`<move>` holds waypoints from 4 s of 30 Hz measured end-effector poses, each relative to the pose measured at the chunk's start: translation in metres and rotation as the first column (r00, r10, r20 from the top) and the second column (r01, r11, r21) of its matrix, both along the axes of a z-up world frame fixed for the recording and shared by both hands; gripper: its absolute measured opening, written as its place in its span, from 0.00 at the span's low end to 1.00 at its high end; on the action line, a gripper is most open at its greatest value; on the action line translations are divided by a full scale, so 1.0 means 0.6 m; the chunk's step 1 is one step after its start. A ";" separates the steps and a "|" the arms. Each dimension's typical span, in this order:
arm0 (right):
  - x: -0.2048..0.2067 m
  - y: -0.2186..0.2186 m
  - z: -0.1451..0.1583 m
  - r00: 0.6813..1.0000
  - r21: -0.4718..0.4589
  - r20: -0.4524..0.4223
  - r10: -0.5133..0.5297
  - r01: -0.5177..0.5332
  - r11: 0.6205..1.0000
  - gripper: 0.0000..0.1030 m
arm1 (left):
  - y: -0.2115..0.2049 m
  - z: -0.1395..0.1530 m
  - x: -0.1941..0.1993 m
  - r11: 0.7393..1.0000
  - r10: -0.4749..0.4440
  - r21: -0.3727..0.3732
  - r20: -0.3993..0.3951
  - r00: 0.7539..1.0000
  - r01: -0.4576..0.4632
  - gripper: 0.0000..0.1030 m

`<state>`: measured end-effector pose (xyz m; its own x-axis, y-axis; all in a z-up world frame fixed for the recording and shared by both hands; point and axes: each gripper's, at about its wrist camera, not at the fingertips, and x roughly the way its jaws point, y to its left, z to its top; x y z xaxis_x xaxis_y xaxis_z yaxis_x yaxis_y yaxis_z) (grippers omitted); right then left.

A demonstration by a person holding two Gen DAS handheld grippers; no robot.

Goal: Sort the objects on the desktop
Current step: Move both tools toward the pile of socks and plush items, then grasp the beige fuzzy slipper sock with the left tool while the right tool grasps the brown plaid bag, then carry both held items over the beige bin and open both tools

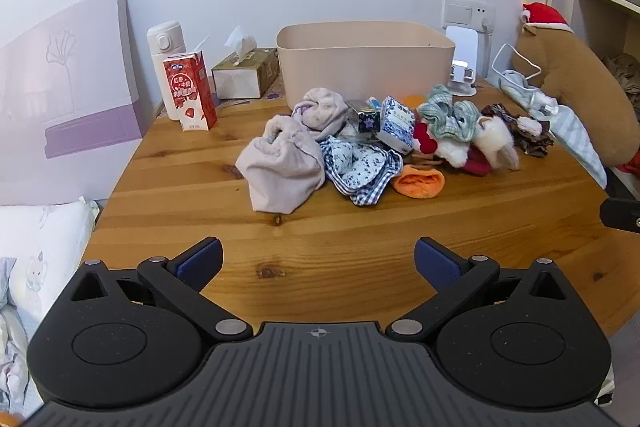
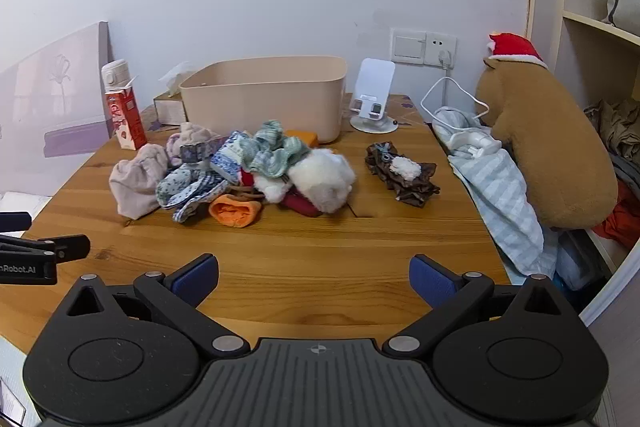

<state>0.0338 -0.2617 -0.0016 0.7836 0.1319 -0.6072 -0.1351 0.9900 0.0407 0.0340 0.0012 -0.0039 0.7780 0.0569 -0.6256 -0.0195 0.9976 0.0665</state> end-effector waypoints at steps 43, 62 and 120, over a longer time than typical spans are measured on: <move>0.324 -0.114 -0.071 0.991 -0.037 -0.051 -0.123 0.121 0.992 1.00 | 0.102 -0.063 0.307 0.996 0.079 -0.028 -0.078 0.994 -0.081 1.00; 0.484 -0.099 -0.153 0.983 -0.191 -0.180 0.044 -0.079 0.978 0.97 | 0.116 -0.128 0.372 0.993 0.069 -0.085 -0.160 0.985 -0.083 1.00; 0.450 -0.106 -0.077 0.991 -0.039 -0.073 0.113 -0.116 0.992 0.30 | 0.152 -0.064 0.313 0.978 0.065 -0.189 -0.134 0.989 -0.090 0.46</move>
<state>0.3035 -0.3254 -0.0478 0.7196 0.1909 -0.6677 -0.2463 0.9691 0.0116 0.2219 0.0922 -0.0422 0.6900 -0.0181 -0.7236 -0.1011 0.9875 -0.1211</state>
